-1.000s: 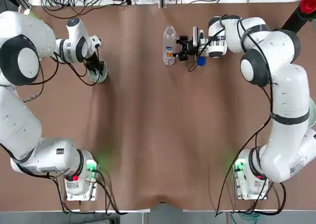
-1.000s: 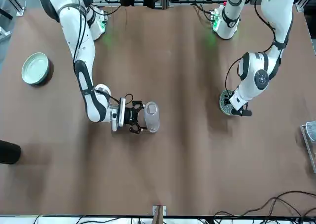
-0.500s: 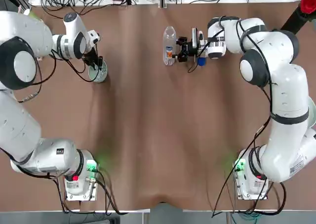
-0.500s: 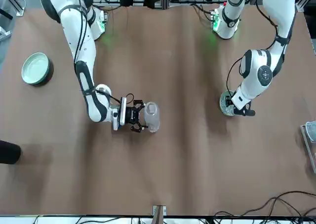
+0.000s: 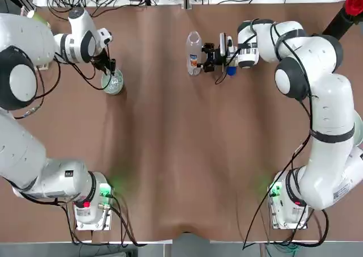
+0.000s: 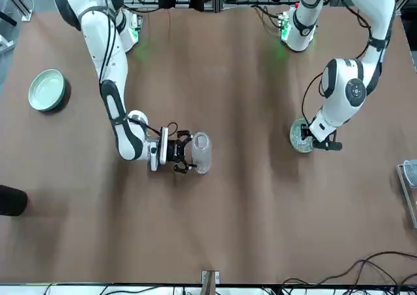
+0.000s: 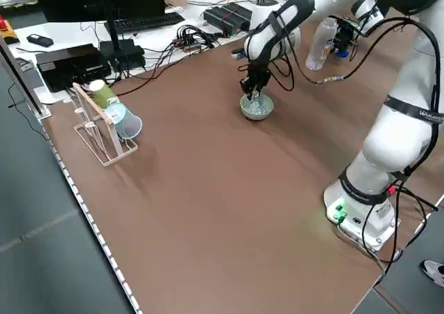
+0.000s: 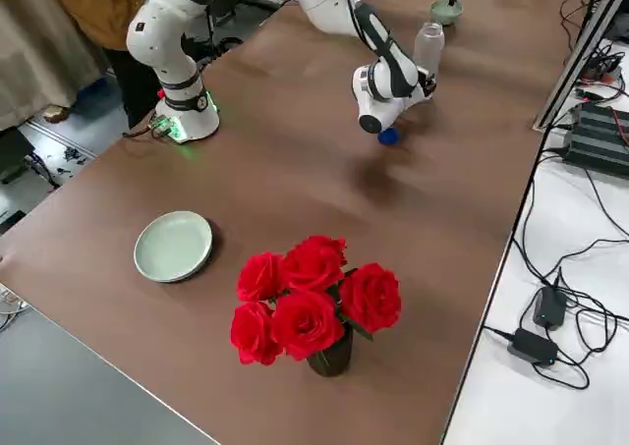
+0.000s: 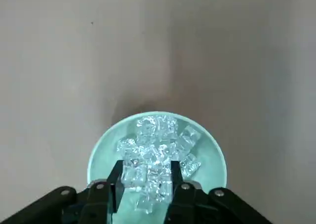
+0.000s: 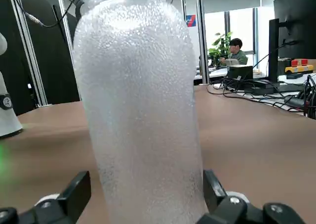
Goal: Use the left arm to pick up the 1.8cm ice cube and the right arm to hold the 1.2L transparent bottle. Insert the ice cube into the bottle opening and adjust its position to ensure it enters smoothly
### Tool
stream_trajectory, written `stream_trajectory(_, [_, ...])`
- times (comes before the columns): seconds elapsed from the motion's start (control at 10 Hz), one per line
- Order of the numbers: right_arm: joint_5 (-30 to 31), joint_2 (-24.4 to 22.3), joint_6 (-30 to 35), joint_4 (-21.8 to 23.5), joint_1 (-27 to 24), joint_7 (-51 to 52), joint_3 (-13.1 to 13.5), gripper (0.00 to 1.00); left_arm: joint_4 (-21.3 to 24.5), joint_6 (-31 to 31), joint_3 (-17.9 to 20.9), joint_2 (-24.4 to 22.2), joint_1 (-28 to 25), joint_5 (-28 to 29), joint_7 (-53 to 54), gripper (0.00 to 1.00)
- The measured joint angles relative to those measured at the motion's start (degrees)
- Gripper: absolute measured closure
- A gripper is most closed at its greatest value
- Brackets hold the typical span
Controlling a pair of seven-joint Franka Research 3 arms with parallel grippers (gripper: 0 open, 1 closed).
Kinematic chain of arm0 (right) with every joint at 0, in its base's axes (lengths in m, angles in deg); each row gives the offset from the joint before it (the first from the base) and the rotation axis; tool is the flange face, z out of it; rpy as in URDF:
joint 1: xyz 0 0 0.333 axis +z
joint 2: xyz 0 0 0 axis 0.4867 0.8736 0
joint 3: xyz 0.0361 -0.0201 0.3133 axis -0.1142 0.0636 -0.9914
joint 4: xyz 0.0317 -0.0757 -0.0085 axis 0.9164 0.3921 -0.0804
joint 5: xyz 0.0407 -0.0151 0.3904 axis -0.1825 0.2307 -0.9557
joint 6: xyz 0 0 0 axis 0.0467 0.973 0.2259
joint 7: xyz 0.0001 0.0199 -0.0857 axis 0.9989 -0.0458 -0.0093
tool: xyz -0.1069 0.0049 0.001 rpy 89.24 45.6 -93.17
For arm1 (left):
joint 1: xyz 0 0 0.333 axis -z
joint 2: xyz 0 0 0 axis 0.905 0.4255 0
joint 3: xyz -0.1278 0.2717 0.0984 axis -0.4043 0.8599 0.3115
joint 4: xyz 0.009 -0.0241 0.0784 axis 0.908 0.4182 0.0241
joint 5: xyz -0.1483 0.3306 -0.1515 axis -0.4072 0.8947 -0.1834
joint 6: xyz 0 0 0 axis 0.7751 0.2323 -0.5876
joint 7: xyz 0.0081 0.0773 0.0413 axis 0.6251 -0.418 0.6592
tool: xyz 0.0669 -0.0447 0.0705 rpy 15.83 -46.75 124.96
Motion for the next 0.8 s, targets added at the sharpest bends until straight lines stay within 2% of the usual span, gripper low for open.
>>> stream_trajectory(0.2, [0.0, 0.0, 0.0, -0.01, 0.0, 0.0, 0.01, 0.0, -0.18, 0.22, 0.0, -1.46, 0.0, 0.0, -0.67, 0.6])
stream_trajectory(0.4, [-0.03, 0.0, 0.0, -0.01, -0.05, 0.01, 0.11, 0.0, -2.73, 4.63, -0.12, -2.23, 0.03, 0.0, -0.97, 0.6])
stream_trajectory(0.6, [-0.04, 0.0, 0.0, -0.01, -0.16, 0.02, 0.21, 0.0, -7.81, 10.94, -2.07, -2.6, 0.11, 0.0, -4.04, 0.6])
stream_trajectory(0.8, [-0.05, 0.0, 0.0, -0.02, -0.19, 0.02, 0.26, 0.0, -14.16, 16.35, -6.09, -2.73, 0.3, 0.0, -10.02, 0.6])
